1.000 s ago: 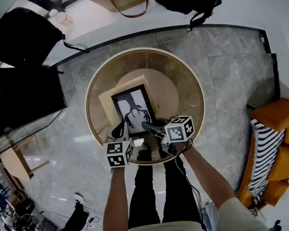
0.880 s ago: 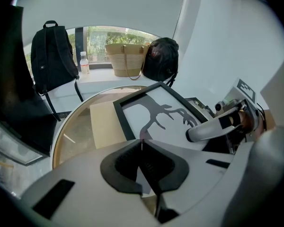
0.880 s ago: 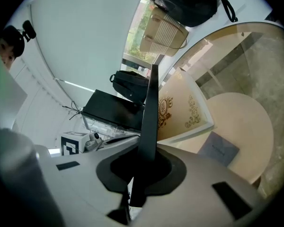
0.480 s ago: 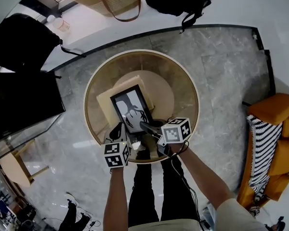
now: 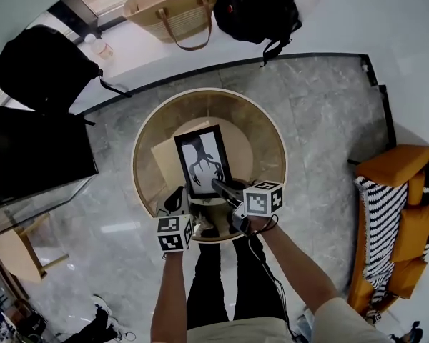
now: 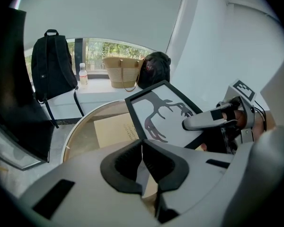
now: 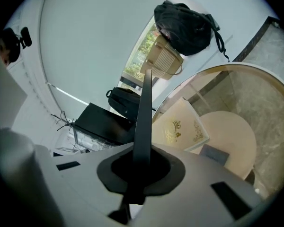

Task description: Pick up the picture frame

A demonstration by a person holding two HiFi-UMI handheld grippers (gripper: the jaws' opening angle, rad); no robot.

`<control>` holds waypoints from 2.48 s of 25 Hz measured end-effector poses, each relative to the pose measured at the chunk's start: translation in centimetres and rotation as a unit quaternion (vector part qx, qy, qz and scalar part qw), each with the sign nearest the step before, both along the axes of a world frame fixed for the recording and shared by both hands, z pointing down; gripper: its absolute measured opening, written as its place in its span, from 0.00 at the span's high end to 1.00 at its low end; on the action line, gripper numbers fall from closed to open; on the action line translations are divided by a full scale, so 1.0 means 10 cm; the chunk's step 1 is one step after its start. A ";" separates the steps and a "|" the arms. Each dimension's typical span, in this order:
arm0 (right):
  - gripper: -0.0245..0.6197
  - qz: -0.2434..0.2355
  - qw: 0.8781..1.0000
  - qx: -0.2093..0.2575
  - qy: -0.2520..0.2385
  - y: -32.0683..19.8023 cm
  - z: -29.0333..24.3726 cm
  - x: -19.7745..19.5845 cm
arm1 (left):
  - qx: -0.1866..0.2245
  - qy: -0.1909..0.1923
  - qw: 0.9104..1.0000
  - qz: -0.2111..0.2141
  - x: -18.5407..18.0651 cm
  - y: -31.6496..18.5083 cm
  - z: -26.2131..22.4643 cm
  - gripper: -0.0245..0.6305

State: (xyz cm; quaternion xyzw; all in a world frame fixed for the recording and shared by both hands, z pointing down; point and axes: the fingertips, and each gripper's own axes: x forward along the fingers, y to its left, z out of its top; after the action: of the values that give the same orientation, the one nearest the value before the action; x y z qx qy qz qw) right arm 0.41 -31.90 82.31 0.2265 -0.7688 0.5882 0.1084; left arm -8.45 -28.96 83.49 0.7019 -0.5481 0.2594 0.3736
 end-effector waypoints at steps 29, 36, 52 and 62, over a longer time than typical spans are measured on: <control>0.90 0.138 0.989 0.057 0.008 0.33 -2.02 -0.42 | 0.098 0.045 0.993 -0.045 -0.62 0.46 -2.23 0.93; 0.90 0.178 0.978 0.105 0.007 0.23 -2.64 -0.35 | 0.140 0.022 0.986 -0.082 -0.99 0.46 -2.85 0.93; 0.90 0.224 0.962 0.156 -0.024 0.26 -3.63 0.02 | 0.240 -0.019 0.969 -0.063 -0.85 0.28 -3.95 0.93; 0.90 0.205 0.959 0.192 -0.027 0.24 -3.95 0.10 | 0.294 -0.040 0.954 -0.031 -0.81 0.18 -4.46 0.93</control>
State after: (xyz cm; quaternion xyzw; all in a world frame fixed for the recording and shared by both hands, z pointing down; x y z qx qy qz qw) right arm 1.40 -29.54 42.83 0.3796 -0.8069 0.4453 -0.0810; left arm -16.54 -27.13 38.90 0.7526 -0.6359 0.1029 0.1364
